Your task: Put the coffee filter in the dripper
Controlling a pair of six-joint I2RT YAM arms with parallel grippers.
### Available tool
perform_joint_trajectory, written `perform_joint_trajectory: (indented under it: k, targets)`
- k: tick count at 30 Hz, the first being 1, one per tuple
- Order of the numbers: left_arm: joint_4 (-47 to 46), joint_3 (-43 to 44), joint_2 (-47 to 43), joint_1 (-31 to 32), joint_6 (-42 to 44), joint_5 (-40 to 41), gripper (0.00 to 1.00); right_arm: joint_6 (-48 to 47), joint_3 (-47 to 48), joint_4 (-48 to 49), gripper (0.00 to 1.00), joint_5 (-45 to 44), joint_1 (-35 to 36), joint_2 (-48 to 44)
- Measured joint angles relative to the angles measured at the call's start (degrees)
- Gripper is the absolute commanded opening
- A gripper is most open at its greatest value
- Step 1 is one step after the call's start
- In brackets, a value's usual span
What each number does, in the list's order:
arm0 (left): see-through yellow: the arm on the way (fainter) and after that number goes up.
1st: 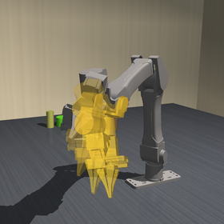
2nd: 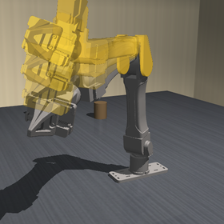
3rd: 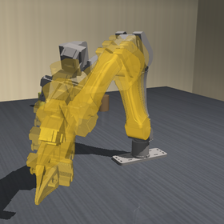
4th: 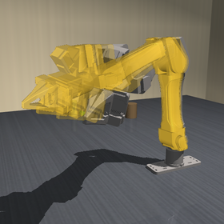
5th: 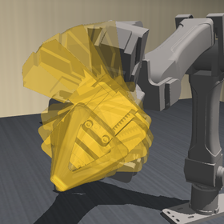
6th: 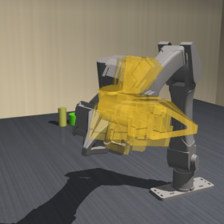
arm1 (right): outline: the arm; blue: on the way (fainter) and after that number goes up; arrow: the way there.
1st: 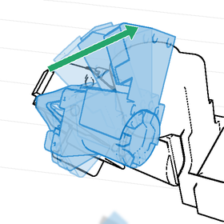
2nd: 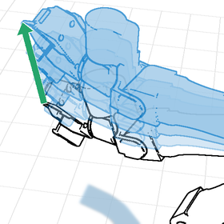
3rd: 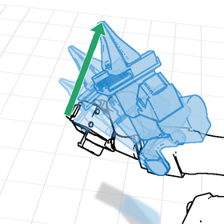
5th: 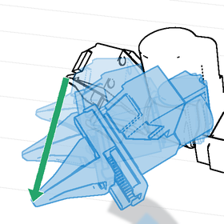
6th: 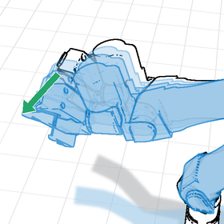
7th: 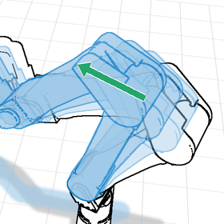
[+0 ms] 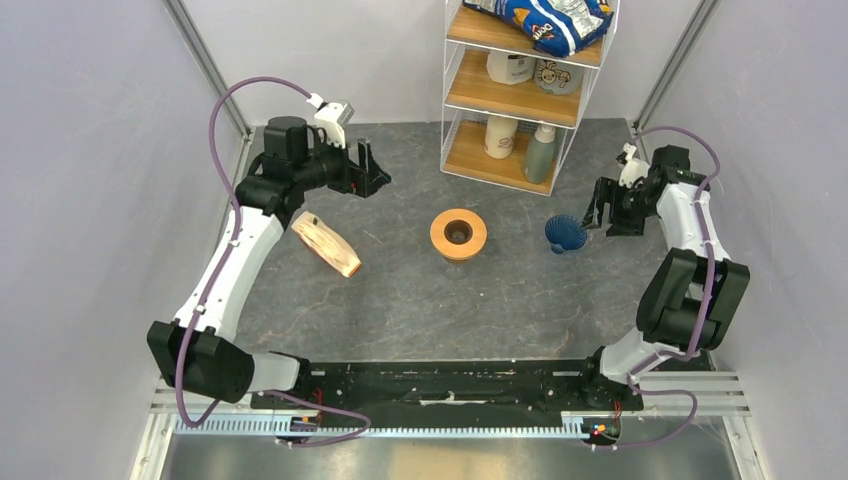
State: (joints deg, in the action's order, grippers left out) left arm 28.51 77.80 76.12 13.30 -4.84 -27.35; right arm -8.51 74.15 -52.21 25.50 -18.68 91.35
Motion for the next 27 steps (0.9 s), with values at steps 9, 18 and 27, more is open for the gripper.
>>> perform_joint_trajectory:
  k: [9,18,27]
  targets:
    - [0.22,-1.11,0.02,0.00,-0.04,0.94,0.95,0.79,-0.09,6.88,0.61,0.24,0.02,8.04]
    - [2.08,-2.82,1.66,-0.24,-0.39,1.14,0.95,0.11,-2.73,9.42,0.35,2.10,0.13,10.16]
    - [5.14,-2.43,5.70,-2.14,-2.10,-0.81,0.96,0.20,-3.48,8.63,0.00,2.40,0.13,8.83]
